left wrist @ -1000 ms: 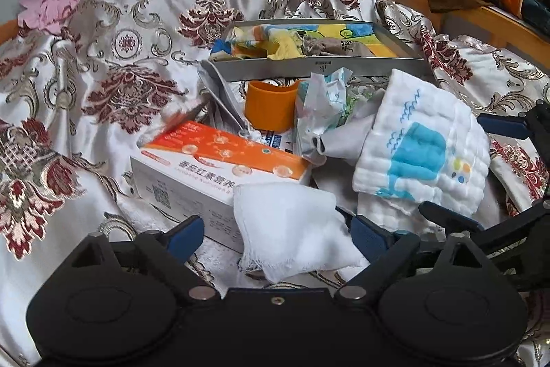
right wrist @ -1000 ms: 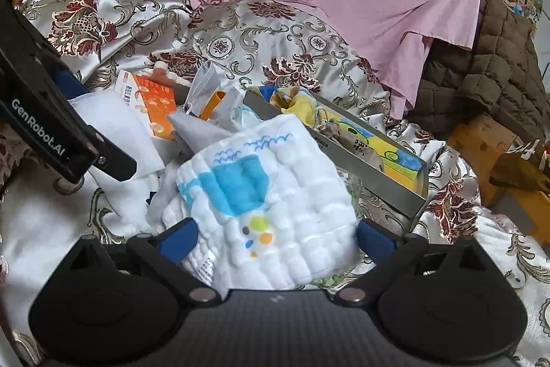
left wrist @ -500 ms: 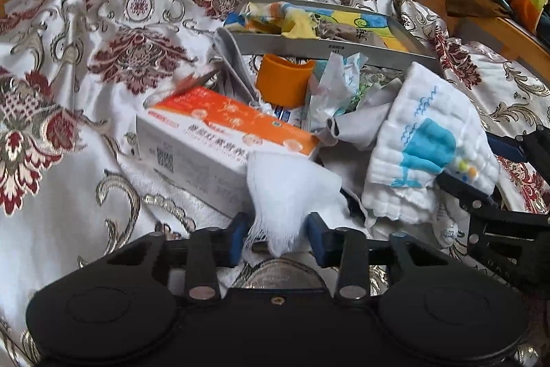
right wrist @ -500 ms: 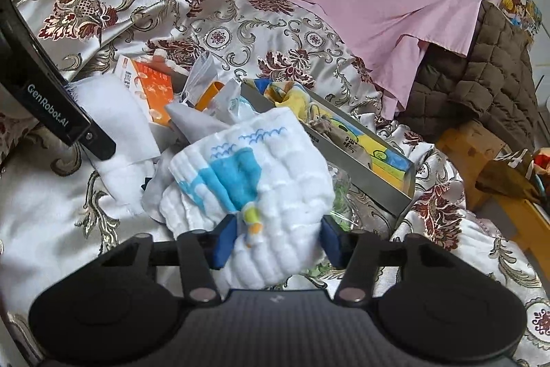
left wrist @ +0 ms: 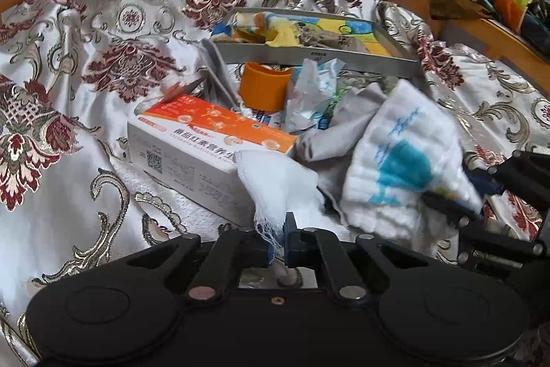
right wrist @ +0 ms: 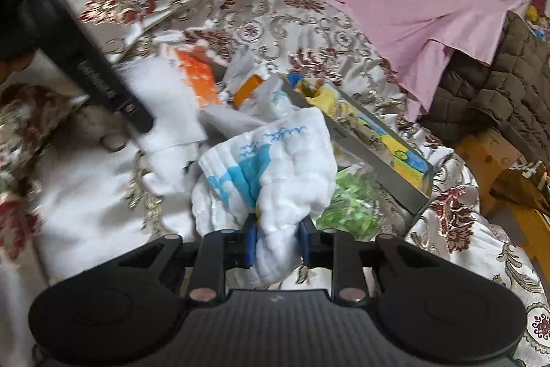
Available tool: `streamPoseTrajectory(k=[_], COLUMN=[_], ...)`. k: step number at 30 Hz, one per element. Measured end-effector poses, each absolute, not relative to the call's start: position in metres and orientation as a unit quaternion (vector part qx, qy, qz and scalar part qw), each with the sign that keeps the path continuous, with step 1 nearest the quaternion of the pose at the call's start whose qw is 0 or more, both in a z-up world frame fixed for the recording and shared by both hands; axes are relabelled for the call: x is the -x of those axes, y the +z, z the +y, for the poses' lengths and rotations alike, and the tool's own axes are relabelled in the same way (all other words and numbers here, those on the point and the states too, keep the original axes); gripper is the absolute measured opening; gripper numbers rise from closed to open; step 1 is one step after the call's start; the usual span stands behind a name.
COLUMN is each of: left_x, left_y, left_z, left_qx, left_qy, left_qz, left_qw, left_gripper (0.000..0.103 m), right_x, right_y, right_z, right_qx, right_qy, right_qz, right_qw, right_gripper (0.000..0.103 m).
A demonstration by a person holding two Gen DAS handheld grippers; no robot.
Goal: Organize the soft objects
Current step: 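Grasp the white gauze with the left tool while the right tool grasps the diaper, then carry the gauze and diaper over the tray with both tools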
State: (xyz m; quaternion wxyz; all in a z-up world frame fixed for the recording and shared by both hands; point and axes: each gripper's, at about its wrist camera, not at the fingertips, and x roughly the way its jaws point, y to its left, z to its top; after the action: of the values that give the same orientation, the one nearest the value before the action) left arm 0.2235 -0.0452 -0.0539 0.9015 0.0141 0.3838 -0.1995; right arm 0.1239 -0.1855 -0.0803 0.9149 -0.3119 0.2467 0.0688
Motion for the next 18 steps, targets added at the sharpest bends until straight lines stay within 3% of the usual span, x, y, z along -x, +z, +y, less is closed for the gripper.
streamPoseTrajectory(k=[9, 18], left_x=[-0.205, -0.186], left_y=[-0.045, -0.019], left_z=[-0.053, -0.055], left_qx=[-0.048, -0.065], left_qy=[-0.206, -0.199], left_qz=[0.365, 0.335], left_qw=[0.907, 0.919], left_gripper=[0.003, 0.003], right_x=[-0.099, -0.085], right_y=[-0.079, -0.056], right_z=[-0.173, -0.183], right_qx=[0.333, 0.275], right_qy=[0.089, 0.095], right_qz=[0.237, 0.222], right_qw=[0.908, 0.931], right_gripper=[0.019, 0.017])
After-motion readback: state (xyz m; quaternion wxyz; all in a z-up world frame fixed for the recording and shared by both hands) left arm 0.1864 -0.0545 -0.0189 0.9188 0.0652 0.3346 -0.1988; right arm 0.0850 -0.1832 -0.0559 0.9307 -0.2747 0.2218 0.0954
